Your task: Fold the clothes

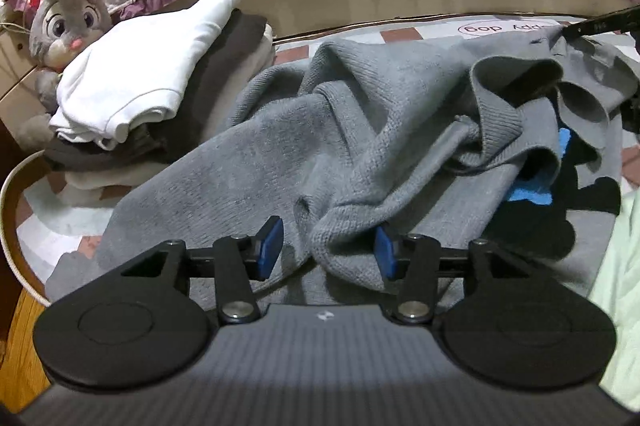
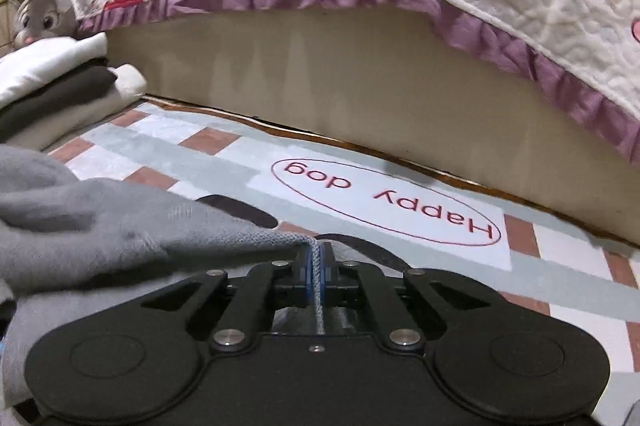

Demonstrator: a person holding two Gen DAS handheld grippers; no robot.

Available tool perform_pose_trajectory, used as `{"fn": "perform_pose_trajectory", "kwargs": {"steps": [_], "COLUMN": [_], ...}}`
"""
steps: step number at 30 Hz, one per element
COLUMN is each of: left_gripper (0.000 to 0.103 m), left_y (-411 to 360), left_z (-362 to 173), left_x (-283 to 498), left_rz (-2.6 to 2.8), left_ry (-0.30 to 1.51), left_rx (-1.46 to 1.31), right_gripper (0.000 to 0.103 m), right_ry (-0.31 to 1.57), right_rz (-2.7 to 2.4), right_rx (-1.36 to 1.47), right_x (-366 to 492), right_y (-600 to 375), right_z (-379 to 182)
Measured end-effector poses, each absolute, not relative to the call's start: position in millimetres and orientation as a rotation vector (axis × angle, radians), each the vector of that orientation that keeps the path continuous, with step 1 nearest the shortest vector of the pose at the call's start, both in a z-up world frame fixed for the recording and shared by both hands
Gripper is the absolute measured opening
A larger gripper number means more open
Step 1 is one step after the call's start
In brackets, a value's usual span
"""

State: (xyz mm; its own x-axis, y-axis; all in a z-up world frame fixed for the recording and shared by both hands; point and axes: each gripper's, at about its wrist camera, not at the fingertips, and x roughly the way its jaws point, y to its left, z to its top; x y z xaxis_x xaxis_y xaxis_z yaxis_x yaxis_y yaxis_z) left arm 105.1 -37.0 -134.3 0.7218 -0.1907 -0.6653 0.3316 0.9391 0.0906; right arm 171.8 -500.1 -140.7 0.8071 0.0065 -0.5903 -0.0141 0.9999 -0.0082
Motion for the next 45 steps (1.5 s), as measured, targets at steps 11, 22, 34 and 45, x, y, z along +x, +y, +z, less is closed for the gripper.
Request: {"fn": "perform_pose_trajectory", "kwargs": {"steps": [11, 22, 34, 45], "left_gripper": [0.012, 0.009, 0.008, 0.008], "left_y": [-31, -60, -54, -71], "left_z": [-107, -63, 4, 108], "left_x": [115, 109, 74, 59], "left_rz": [-0.318, -0.288, -0.218, -0.285], "left_ry": [0.613, 0.449, 0.271, 0.065], "left_rx": [0.095, 0.185, 0.113, 0.129], "right_gripper": [0.078, 0.014, 0.004, 0.003], "right_ry": [0.696, 0.7, 0.417, 0.172], "right_rz": [0.193, 0.222, 0.01, -0.1], "right_rx": [-0.033, -0.076, 0.04, 0.115], "right_x": [171, 176, 73, 1], "right_y": [-494, -473, -480, -503], "right_z": [-154, -168, -56, 28]}}
